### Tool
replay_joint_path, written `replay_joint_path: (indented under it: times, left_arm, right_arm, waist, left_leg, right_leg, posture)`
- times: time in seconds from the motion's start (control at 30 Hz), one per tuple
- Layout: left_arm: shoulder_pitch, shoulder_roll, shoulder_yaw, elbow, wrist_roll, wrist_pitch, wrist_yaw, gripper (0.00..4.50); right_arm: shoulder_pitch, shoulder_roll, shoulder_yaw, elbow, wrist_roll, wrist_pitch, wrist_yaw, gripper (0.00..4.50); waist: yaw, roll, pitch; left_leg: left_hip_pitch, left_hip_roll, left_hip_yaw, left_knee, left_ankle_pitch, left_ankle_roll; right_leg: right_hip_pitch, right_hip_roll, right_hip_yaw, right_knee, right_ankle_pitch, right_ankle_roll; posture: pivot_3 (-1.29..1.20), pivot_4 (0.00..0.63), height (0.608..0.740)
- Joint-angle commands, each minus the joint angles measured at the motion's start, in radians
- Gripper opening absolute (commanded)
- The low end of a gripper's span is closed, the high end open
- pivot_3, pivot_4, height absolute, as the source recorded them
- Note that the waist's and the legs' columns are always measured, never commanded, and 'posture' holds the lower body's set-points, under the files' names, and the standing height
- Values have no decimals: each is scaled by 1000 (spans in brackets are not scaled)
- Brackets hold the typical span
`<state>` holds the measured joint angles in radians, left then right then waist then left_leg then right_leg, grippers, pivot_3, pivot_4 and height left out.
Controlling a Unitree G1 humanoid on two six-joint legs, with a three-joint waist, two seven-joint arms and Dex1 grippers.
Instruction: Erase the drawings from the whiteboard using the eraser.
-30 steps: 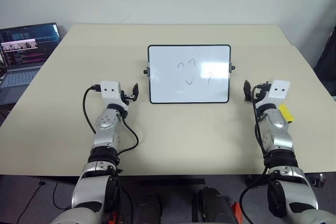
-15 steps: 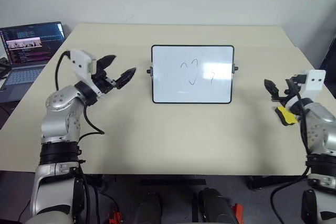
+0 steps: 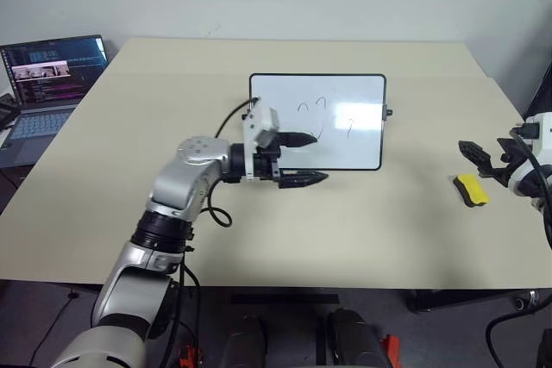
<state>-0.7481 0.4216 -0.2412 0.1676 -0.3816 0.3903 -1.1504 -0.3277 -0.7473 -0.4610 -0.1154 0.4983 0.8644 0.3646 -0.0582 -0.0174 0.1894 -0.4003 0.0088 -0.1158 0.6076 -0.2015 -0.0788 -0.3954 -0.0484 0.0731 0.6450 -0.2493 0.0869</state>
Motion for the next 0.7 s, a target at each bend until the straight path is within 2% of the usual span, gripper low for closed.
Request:
replay_joint_path:
  times: [0.03, 0.2, 0.3, 0.53, 0.7]
  left_arm:
    - [-30, -40, -21, 31, 39, -51, -7, 4500]
    - [-56, -96, -29, 79, 56, -68, -26, 4500]
    - [-65, -118, -33, 93, 63, -76, -40, 4500]
    - [-51, -127, -38, 97, 85, -91, -57, 4500]
    - [-41, -120, -30, 88, 93, -89, -59, 4500]
  right_arm:
    - [10, -37, -70, -73, 34, 64, -3, 4464]
    - [-4, -91, -67, -1, 21, 229, -27, 4464]
    - [12, -134, -18, 40, 30, 265, 41, 4464]
    - [-41, -193, 109, 171, -15, 252, 125, 4464]
    - [-90, -192, 191, 287, -89, 174, 142, 4464]
  waist:
    - [1, 0, 0]
    - [3, 0, 0]
    - [3, 0, 0]
    - [0, 0, 0]
    - [2, 0, 0]
  left_leg:
    - [0, 0, 0, 0, 0, 0]
    - [0, 0, 0, 0, 0, 0]
    - [0, 0, 0, 1, 0, 0]
    - [0, 0, 1, 1, 0, 0]
    - [0, 0, 1, 1, 0, 0]
  right_leg:
    - [0, 0, 0, 0, 0, 0]
    - [0, 0, 0, 0, 0, 0]
    - [0, 0, 0, 0, 0, 0]
    - [0, 0, 0, 0, 0, 0]
    - [0, 0, 0, 0, 0, 0]
  posture:
    - [0, 150, 740]
    - [0, 150, 740]
    - [0, 150, 740]
    - [0, 150, 740]
    - [0, 150, 740]
